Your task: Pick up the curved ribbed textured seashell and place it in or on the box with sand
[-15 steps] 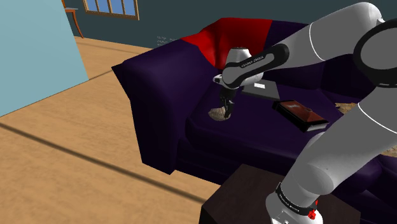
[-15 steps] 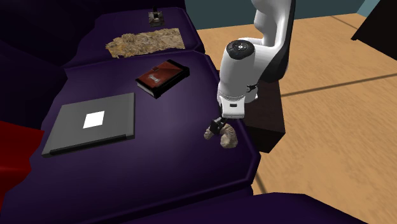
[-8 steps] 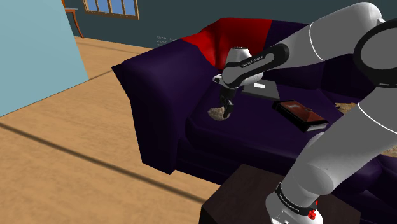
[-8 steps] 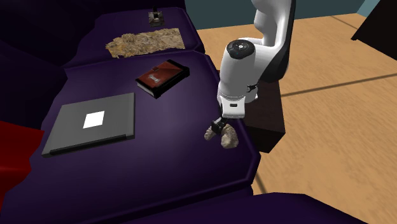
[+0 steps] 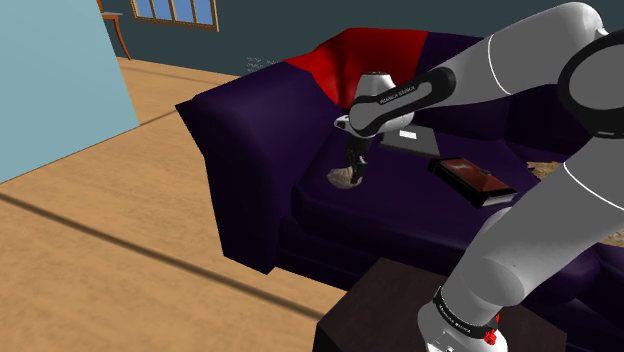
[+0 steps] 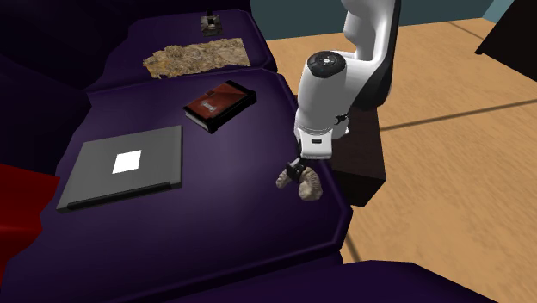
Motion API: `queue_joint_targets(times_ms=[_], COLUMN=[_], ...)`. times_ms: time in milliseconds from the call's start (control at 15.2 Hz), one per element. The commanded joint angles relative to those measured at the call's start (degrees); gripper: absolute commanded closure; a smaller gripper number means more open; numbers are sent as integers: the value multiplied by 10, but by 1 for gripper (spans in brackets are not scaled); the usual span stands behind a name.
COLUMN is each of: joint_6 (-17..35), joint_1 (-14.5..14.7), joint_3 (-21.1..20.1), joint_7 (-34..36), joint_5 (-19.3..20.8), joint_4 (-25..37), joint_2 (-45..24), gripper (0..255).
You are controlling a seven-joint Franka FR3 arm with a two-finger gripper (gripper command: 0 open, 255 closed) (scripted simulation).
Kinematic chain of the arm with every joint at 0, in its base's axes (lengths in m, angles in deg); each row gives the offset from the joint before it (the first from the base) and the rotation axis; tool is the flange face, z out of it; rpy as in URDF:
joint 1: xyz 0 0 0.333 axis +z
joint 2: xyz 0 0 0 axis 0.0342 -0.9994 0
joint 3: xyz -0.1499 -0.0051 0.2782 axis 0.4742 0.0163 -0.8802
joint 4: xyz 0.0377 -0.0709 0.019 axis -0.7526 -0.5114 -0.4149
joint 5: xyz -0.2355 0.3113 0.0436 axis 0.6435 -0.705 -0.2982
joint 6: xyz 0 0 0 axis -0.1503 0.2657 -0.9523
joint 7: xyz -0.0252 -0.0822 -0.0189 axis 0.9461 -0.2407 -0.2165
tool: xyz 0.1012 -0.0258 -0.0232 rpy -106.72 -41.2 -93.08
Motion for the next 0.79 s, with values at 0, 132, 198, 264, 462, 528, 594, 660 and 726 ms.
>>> queue_joint_targets(times_ms=[0,132,198,264,462,528,594,660,726], joint_6=[-16,-33,-41,-49,-74,-82,-90,-98,-106], joint_1=[-1,-1,-1,-2,-2,-2,-2,-2,-2], joint_3=[0,-1,-2,-2,-4,-4,-4,-5,-5], joint_7=[1,2,3,3,5,6,6,6,7], joint_5=[2,3,4,4,6,6,6,7,7], joint_4=[6,15,20,24,39,44,50,55,61], joint_2=[9,17,21,25,35,38,40,43,46], gripper=[255,255,255,255,255,255,255,255,255])
